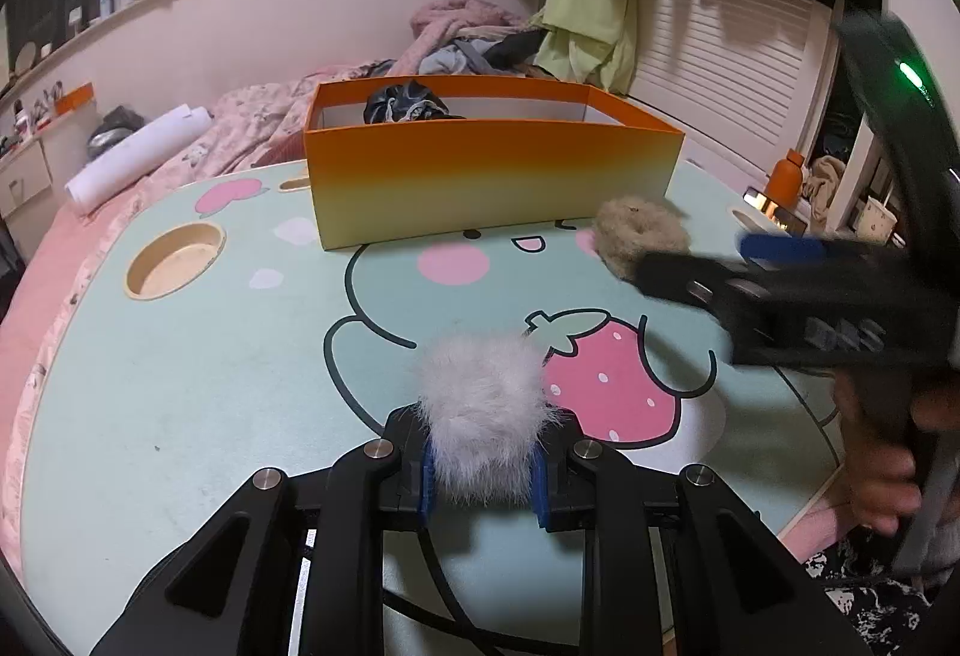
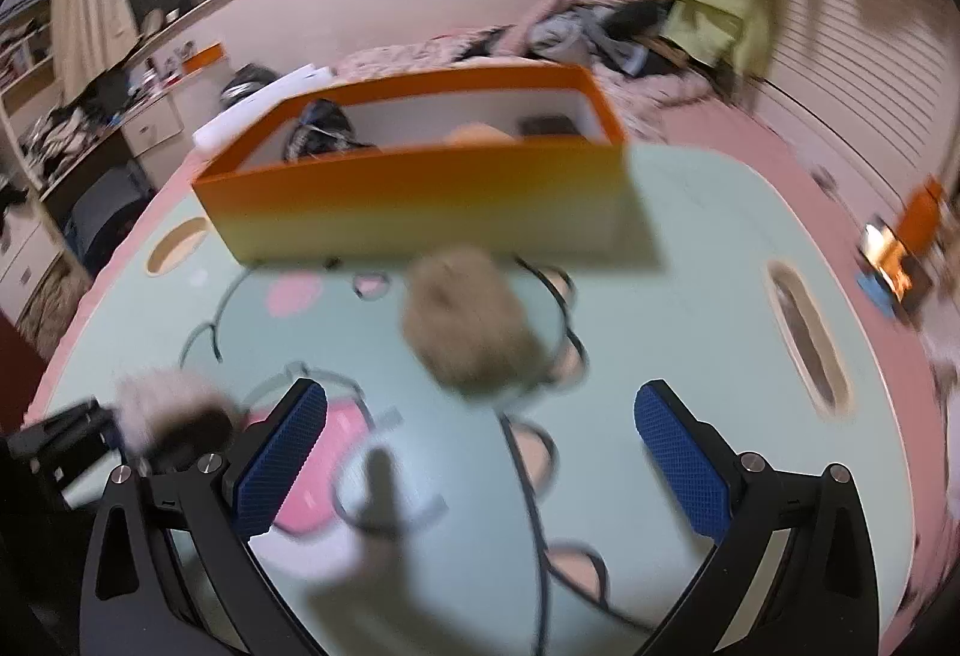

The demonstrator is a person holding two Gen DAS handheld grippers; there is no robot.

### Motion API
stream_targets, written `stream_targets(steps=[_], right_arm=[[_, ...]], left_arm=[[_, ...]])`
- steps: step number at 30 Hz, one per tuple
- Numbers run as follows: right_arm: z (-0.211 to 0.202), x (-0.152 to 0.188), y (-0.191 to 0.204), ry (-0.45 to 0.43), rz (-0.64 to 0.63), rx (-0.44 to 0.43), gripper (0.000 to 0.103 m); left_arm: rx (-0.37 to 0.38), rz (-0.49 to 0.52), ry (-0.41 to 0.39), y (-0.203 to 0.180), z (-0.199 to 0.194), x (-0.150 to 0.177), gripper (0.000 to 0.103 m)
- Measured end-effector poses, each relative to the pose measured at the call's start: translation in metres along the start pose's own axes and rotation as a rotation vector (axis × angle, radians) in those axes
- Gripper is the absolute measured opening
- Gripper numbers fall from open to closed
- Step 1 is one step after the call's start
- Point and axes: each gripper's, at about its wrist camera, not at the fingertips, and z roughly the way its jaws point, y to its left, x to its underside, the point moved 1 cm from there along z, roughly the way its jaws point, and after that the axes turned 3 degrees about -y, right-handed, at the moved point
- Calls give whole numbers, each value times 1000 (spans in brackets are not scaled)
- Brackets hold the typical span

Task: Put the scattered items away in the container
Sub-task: 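Grasp the grey-brown pompom with right gripper while left gripper holds the white pompom, then carry both pompoms into the box with left and right grippers, release both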

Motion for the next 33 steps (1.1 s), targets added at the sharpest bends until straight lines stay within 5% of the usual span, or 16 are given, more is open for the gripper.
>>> stream_targets(steps=[4, 8, 9, 19, 33], right_arm=[[21, -17, 10, 20, -37, 30, 87], [43, -21, 8, 92, -32, 11, 39], [45, -19, 9, 94, -40, 5, 37], [-11, 17, 21, -4, -118, -93, 37], [-12, 50, 17, -41, -144, -94, 37]], left_arm=[[13, -13, -3, 1, 0, 0, 23], [14, -13, -4, 1, 0, 0, 23], [15, -14, -5, 1, -1, 0, 23], [18, -16, -4, 1, 0, 0, 23], [-13, 33, -3, -3, 0, 0, 23]])
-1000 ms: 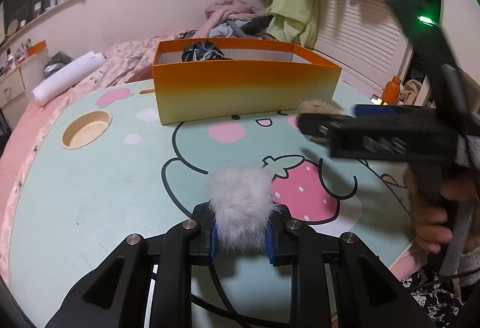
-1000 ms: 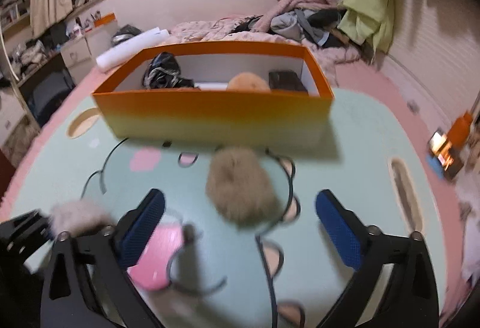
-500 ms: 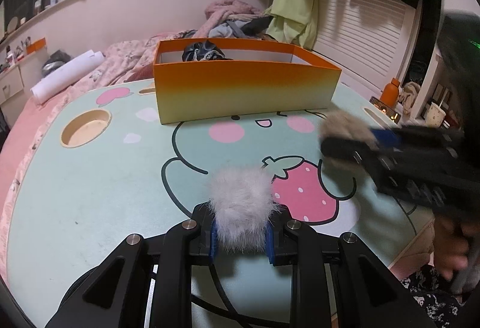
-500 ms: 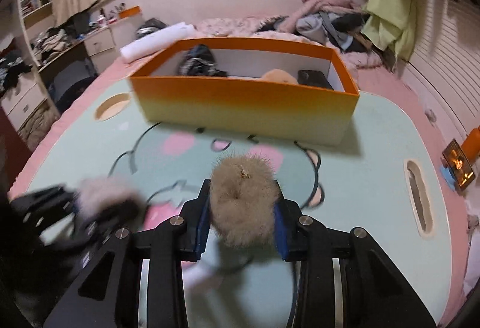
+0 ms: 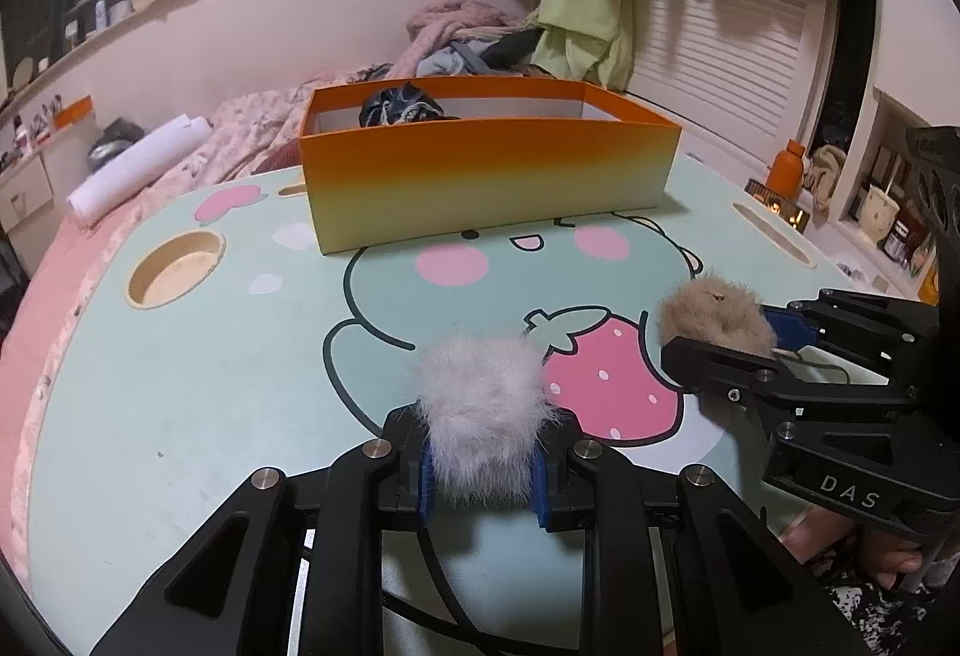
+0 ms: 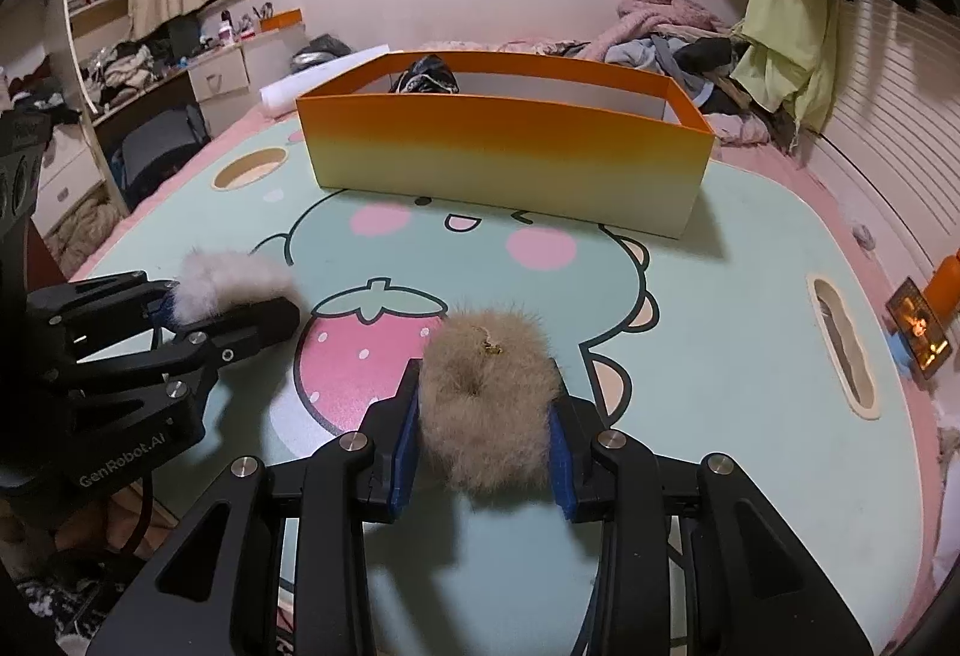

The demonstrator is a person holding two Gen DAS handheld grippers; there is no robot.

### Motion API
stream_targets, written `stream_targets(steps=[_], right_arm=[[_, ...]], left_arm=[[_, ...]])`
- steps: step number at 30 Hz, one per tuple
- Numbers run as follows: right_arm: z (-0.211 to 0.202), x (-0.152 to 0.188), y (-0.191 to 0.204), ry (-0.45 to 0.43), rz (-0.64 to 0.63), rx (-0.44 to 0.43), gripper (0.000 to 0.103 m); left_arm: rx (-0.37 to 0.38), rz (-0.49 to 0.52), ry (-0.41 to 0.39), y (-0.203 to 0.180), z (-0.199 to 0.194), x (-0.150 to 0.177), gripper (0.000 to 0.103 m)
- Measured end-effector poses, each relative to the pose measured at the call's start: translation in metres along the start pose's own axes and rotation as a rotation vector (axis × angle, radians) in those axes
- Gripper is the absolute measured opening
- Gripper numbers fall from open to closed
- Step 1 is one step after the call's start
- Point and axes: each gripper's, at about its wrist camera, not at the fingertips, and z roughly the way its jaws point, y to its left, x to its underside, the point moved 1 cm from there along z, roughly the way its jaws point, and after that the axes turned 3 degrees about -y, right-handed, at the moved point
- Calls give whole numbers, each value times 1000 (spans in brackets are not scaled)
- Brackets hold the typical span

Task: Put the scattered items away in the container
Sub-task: 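Carry both pompoms into the box with left and right grippers, release both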

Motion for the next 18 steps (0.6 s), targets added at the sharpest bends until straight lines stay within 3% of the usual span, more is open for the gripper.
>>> stream_targets(steps=[12, 18], right_arm=[[-2, 0, -2, -2, 5, 3, 36], [-7, -23, -6, -18, 15, -16, 36]], left_arm=[[56, -37, 8, 7, -3, -4, 21], [101, -8, -27, 6, -12, -46, 21]])
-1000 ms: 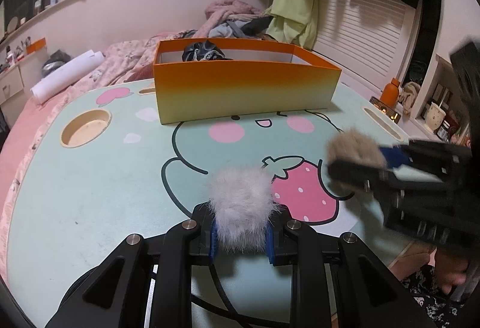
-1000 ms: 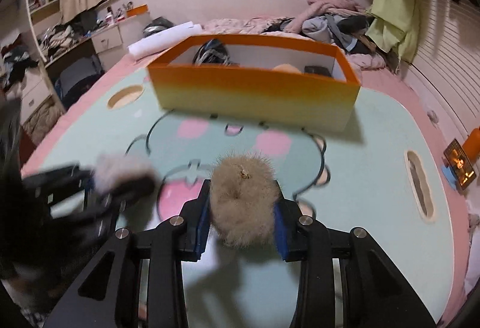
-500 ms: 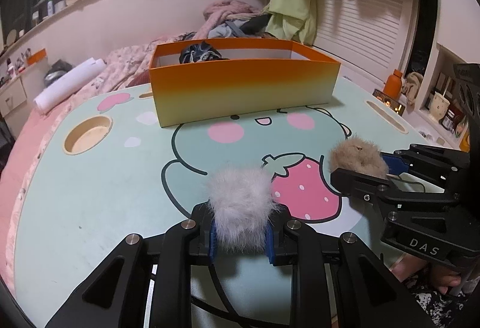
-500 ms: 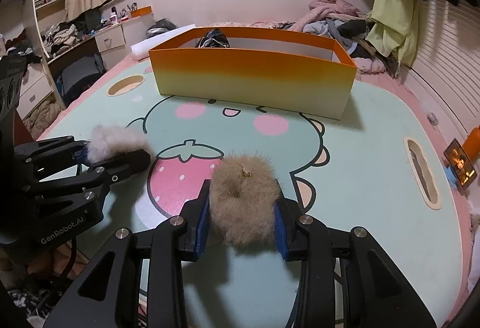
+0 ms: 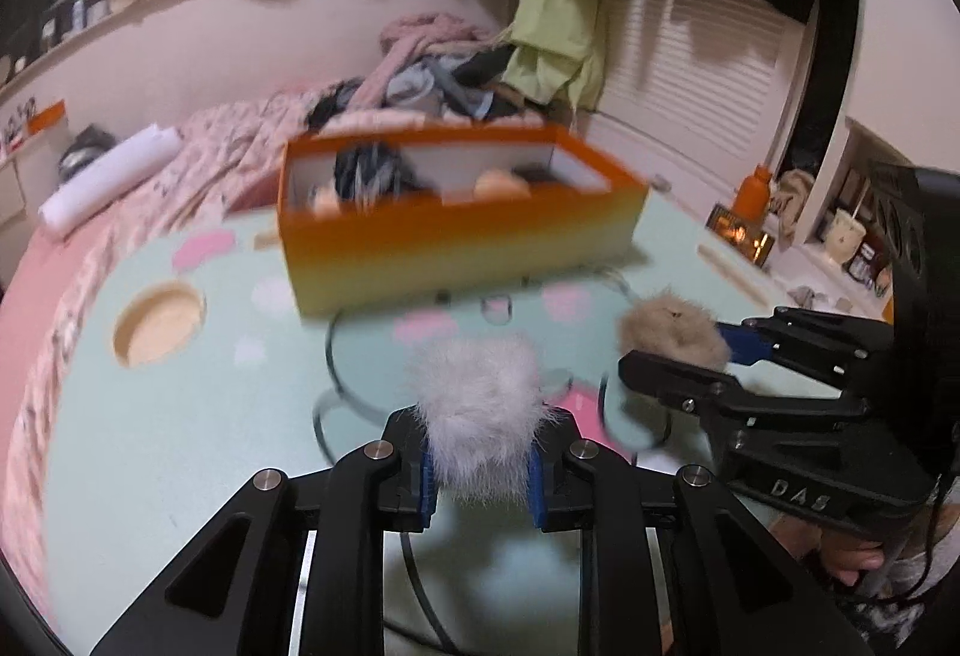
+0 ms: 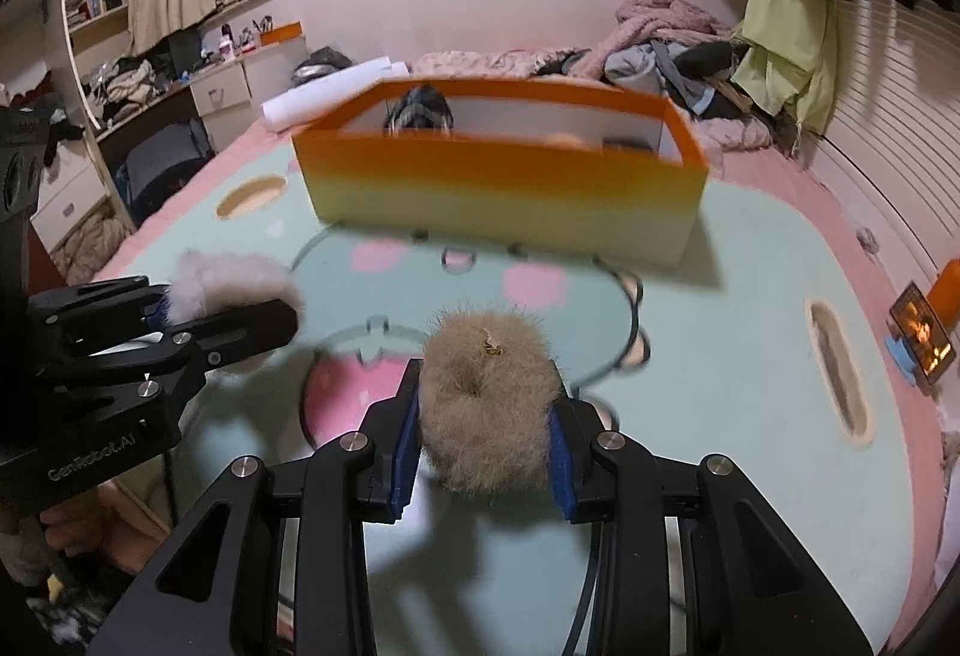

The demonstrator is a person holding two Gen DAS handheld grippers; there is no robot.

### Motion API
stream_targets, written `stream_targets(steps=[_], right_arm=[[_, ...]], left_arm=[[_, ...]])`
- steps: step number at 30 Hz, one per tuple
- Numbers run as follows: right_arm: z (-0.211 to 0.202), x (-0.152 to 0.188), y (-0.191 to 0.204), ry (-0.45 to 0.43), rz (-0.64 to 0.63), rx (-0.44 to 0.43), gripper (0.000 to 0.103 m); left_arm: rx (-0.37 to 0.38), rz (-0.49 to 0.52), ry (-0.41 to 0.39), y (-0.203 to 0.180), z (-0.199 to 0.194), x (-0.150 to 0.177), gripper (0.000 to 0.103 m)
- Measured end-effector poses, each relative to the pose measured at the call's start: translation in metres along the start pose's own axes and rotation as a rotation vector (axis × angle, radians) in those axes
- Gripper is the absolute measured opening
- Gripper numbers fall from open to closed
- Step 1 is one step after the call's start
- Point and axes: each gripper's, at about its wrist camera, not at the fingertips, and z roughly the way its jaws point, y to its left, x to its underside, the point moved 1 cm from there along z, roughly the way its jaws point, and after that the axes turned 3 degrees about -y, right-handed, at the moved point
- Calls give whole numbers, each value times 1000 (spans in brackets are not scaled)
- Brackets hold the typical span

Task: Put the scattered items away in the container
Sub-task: 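Carry both pompoms into the box with left and right grippers, release both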

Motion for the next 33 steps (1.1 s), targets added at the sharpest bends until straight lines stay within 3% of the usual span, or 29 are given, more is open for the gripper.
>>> stream_targets(steps=[4, 9, 13, 16, 18, 20, 23, 27, 31, 33], right_arm=[[-7, -37, -5, -51, -20, 20, 36], [-1, -92, -22, -57, 14, 2, 36], [33, -131, -36, 25, 69, -49, 36], [63, -141, -42, 73, 107, -54, 36], [80, -142, -44, 110, 135, -113, 37], [93, -141, -46, 146, 169, -118, 39], [97, -144, -53, 135, 203, -130, 41], [83, -144, -65, 72, 249, -107, 72], [64, -144, -71, 22, 286, -111, 72], [53, -140, -69, 15, 275, -105, 72]], left_arm=[[37, -36, -18, 15, 5, -46, 21], [35, -101, 18, 41, 38, -99, 21], [34, -153, 84, 53, 77, -119, 21], [20, -190, 117, 60, 106, -123, 22], [28, -217, 108, 64, 116, -125, 28], [16, -228, 110, 68, 122, -126, 38], [5, -238, 96, 72, 119, -127, 50], [6, -260, 36, 79, 98, -128, 73], [3, -257, -13, 77, 72, -122, 92], [-21, -225, -6, 71, 60, -113, 94]])
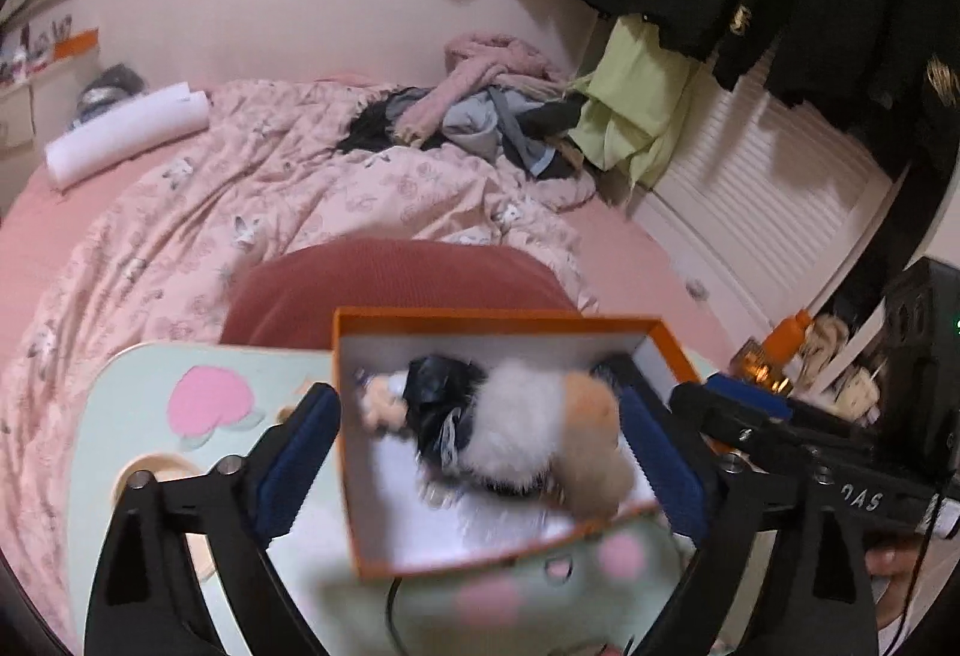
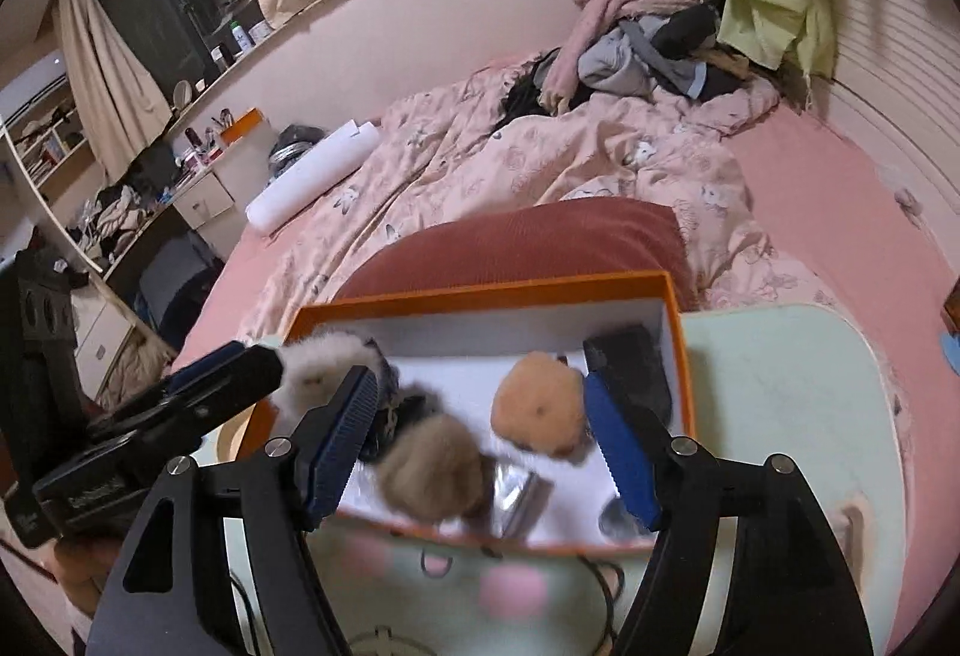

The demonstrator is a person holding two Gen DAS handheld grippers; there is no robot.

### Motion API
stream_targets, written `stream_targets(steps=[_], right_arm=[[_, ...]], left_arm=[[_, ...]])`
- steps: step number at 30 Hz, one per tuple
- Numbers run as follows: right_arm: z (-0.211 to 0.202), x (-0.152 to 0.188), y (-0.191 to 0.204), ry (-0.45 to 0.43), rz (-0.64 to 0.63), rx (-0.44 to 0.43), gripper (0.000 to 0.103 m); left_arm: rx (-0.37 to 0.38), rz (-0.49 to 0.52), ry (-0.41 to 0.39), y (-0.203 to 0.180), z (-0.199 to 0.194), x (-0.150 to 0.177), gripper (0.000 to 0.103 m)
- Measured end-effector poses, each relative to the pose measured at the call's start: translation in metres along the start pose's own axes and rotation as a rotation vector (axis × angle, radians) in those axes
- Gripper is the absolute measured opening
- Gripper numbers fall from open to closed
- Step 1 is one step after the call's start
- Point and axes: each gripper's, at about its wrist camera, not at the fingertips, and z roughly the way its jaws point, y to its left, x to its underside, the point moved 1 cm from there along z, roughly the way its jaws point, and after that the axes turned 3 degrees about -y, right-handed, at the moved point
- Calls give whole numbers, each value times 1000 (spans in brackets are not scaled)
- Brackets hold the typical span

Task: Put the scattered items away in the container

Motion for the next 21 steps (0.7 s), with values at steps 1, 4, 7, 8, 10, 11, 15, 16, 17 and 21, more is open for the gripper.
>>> stream_targets(steps=[1, 4, 7, 8, 10, 11, 15, 16, 17, 21], right_arm=[[-6, 6, 2, -3, -14, 8, 72], [-19, 26, 9, -2, -48, 31, 72], [-30, 55, 14, 9, -71, 62, 72], [-31, 61, 15, 11, -74, 70, 72], [-37, 81, 18, 9, -90, 101, 72], [-38, 89, 18, 10, -96, 114, 72], [-37, 122, 23, 37, -136, 168, 72], [-36, 128, 21, 46, -133, 173, 72], [-35, 132, 20, 57, -129, 173, 72], [-25, 148, 13, 106, -113, 191, 74]], left_arm=[[-13, 21, 4, -2, -5, 6, 94], [-49, 66, 21, -6, -18, 29, 94], [-80, 62, 46, -7, -29, 56, 94], [-71, 64, 58, -8, -33, 66, 94], [-74, 68, 66, -12, -39, 83, 94], [-85, 71, 63, -13, -42, 91, 94], [-183, 85, 48, -16, -47, 122, 94], [-195, 88, 54, -17, -46, 128, 94], [-202, 92, 66, -17, -45, 134, 94], [-240, 105, 122, -13, -34, 153, 96]])
